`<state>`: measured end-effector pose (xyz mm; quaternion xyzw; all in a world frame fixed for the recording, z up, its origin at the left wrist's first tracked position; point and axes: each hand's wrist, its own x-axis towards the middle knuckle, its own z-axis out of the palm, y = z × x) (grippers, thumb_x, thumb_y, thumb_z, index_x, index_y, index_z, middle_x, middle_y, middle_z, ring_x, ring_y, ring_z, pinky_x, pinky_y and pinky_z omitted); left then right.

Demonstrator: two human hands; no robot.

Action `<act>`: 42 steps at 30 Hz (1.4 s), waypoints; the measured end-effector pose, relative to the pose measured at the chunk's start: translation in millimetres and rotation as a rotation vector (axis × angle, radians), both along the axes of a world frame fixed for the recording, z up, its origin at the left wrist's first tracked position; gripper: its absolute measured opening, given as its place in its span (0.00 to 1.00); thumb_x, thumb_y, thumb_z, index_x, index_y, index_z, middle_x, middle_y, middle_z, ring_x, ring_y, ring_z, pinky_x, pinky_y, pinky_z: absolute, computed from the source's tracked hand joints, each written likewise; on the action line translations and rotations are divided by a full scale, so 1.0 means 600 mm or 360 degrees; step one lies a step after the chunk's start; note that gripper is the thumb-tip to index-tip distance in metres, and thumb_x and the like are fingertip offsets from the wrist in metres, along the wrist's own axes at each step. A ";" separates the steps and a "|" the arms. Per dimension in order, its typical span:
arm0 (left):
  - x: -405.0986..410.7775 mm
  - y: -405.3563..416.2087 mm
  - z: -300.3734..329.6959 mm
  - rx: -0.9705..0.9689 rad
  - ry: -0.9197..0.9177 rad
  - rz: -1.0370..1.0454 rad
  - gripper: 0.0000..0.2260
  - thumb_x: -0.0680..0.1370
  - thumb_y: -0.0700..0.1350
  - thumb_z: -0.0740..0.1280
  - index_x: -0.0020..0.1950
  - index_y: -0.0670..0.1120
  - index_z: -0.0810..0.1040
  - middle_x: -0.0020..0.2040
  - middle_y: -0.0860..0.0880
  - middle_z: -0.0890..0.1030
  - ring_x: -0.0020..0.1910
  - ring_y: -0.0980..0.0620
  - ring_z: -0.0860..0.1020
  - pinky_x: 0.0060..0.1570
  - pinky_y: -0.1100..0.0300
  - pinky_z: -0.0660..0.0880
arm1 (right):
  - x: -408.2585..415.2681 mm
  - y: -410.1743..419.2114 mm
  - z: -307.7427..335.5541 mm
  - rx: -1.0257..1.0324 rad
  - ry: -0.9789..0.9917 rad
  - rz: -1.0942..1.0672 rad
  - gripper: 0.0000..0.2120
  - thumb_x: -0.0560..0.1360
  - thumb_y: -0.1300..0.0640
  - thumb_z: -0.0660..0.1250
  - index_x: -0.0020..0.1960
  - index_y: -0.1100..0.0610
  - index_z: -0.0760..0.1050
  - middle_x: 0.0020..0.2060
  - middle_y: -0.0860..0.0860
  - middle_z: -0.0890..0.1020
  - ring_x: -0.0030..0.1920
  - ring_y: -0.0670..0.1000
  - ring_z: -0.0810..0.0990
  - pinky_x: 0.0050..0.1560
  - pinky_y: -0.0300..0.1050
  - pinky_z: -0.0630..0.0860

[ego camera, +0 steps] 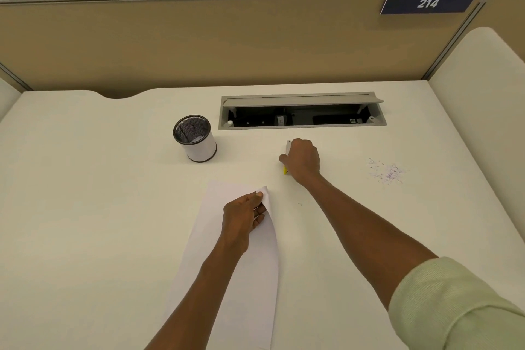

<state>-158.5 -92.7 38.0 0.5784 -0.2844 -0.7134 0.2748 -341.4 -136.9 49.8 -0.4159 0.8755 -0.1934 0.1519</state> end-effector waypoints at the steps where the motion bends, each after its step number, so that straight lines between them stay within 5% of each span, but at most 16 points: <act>1: 0.000 0.001 0.002 -0.0001 0.0003 -0.0003 0.03 0.79 0.42 0.71 0.49 0.44 0.85 0.45 0.46 0.87 0.44 0.50 0.84 0.55 0.52 0.80 | 0.001 -0.004 -0.001 0.0033 0.0040 0.0011 0.07 0.72 0.57 0.70 0.42 0.60 0.75 0.40 0.55 0.81 0.35 0.52 0.73 0.36 0.42 0.68; 6: 0.000 0.004 0.007 0.0000 -0.0013 -0.0030 0.03 0.78 0.43 0.72 0.48 0.44 0.85 0.44 0.47 0.87 0.45 0.49 0.83 0.56 0.51 0.81 | 0.002 -0.011 -0.010 0.0054 0.0100 0.0059 0.08 0.72 0.56 0.70 0.43 0.61 0.76 0.41 0.56 0.81 0.38 0.54 0.77 0.36 0.43 0.69; 11: 0.004 0.002 0.009 0.0005 -0.0042 -0.0027 0.04 0.78 0.43 0.73 0.50 0.44 0.85 0.46 0.45 0.86 0.45 0.49 0.82 0.56 0.51 0.81 | -0.015 0.006 -0.024 -0.0071 -0.0028 0.0019 0.18 0.76 0.45 0.66 0.48 0.62 0.75 0.41 0.54 0.77 0.43 0.53 0.77 0.41 0.46 0.72; 17: 0.012 0.002 0.014 -0.0003 -0.0014 -0.0010 0.03 0.77 0.41 0.73 0.49 0.43 0.84 0.45 0.46 0.83 0.43 0.50 0.81 0.49 0.56 0.80 | -0.034 0.114 -0.068 -0.0347 -0.0010 0.0012 0.12 0.76 0.65 0.60 0.54 0.64 0.79 0.47 0.60 0.80 0.50 0.59 0.79 0.52 0.51 0.75; 25: 0.011 0.010 0.026 -0.0021 -0.0020 -0.0013 0.02 0.78 0.42 0.73 0.49 0.43 0.84 0.45 0.46 0.83 0.43 0.50 0.81 0.50 0.56 0.79 | 0.001 0.234 -0.107 -0.0544 -0.0018 0.0376 0.19 0.71 0.72 0.60 0.56 0.59 0.81 0.46 0.53 0.76 0.48 0.53 0.76 0.49 0.45 0.75; 30: 0.010 0.017 0.037 -0.0042 -0.0014 -0.0008 0.02 0.78 0.42 0.72 0.49 0.44 0.84 0.46 0.47 0.84 0.44 0.50 0.82 0.50 0.56 0.80 | 0.000 0.250 -0.107 -0.0461 0.0004 0.0481 0.17 0.74 0.69 0.61 0.56 0.57 0.82 0.51 0.52 0.76 0.52 0.51 0.75 0.51 0.44 0.75; 33: 0.011 0.019 0.042 -0.0063 -0.0025 -0.0001 0.03 0.78 0.42 0.73 0.49 0.44 0.84 0.47 0.46 0.84 0.44 0.50 0.82 0.50 0.56 0.80 | -0.003 0.255 -0.103 -0.0265 -0.0077 0.0541 0.21 0.78 0.58 0.50 0.62 0.52 0.78 0.56 0.47 0.71 0.55 0.40 0.67 0.56 0.41 0.73; 37: 0.011 0.026 0.048 -0.0081 -0.0026 -0.0006 0.02 0.78 0.42 0.72 0.49 0.44 0.84 0.47 0.46 0.84 0.45 0.50 0.82 0.51 0.56 0.80 | 0.002 0.268 -0.082 -0.0201 0.0074 0.0655 0.19 0.79 0.61 0.51 0.64 0.55 0.75 0.58 0.52 0.71 0.59 0.51 0.69 0.51 0.48 0.75; 42: 0.011 0.032 0.052 -0.0105 -0.0032 -0.0010 0.03 0.78 0.43 0.72 0.50 0.45 0.85 0.48 0.47 0.85 0.46 0.49 0.82 0.48 0.57 0.80 | -0.019 0.287 -0.073 -0.0313 0.0031 0.0320 0.10 0.77 0.68 0.57 0.54 0.61 0.75 0.52 0.55 0.71 0.56 0.56 0.71 0.51 0.55 0.76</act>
